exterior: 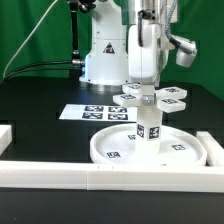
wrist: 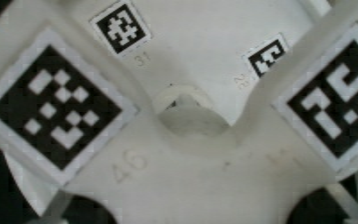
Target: Assemble round table
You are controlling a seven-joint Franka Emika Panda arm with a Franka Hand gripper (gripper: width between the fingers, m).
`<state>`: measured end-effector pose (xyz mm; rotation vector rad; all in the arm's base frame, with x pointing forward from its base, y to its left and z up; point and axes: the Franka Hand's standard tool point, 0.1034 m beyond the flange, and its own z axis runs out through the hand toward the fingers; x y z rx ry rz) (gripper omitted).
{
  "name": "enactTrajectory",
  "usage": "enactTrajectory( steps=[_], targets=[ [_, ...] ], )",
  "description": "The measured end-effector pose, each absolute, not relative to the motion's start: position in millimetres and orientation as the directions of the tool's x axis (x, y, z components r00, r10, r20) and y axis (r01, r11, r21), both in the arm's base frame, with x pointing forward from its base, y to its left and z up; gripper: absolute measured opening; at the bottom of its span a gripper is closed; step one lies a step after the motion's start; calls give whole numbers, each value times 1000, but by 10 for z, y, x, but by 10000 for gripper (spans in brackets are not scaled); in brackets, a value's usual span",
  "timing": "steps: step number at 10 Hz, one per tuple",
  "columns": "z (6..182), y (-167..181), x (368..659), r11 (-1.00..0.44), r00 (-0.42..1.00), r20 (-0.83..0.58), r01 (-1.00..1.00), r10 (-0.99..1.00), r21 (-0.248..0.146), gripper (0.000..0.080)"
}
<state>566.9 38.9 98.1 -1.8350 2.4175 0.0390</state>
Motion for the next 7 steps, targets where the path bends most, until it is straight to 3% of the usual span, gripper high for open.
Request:
enactTrajectory(
  steps=[1,3,7],
  targets=[
    [1019,394,5671,271,-266,-107,-962,-958,-44,560],
    [1292,382,5678,277,-265,-149,-958,-953,-68,642],
    [1240,395,5666,258,-246,-143,-964,-959,-67,649]
  ],
)
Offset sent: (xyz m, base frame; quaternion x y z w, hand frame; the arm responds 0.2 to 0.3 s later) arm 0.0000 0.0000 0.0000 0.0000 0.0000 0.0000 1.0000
